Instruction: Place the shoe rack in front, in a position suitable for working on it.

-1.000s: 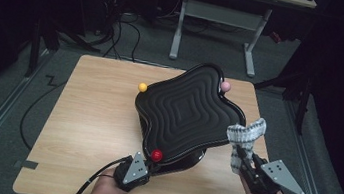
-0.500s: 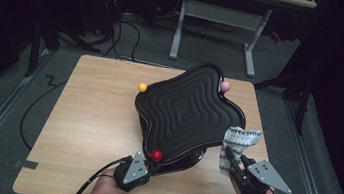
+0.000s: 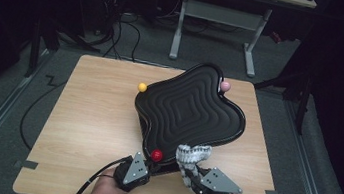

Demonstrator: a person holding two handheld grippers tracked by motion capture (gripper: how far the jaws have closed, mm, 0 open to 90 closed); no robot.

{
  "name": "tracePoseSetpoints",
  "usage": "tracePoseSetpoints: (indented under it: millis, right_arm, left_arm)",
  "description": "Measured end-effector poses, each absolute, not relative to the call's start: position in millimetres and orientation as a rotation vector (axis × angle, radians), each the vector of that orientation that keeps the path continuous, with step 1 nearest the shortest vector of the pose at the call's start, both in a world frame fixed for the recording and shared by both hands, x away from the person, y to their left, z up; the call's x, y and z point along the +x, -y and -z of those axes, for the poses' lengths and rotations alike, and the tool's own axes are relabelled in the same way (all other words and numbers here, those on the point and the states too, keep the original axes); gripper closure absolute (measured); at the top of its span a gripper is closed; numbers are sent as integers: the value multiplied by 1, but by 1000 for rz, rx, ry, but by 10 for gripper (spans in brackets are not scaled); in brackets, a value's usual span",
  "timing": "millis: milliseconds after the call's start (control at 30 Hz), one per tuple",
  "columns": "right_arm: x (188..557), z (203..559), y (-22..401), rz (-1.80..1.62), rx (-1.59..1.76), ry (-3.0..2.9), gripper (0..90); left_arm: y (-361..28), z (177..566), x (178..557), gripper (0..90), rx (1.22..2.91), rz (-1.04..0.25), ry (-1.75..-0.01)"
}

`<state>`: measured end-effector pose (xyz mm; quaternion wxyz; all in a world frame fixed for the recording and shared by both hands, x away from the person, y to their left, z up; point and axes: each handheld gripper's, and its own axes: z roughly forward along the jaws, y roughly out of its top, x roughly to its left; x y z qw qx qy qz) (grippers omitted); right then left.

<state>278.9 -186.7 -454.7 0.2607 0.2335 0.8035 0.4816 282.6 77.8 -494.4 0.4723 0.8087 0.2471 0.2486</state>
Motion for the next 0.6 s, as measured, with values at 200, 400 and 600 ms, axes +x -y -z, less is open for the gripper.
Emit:
tracePoseSetpoints:
  millis: [200,400,600]
  right_arm:
    - [280,466,176,-1266,660,-2258,773]
    - [295,487,178,-1182,744,-2324,772]
    - [315,501,197,-1084,959,-2282,756]
  left_arm:
    - [-78,494,282,725,1981,-610,-607]
    - [-78,494,282,724,1980,-611,-607]
    - [-78,494,283,723,1981,-612,-603]
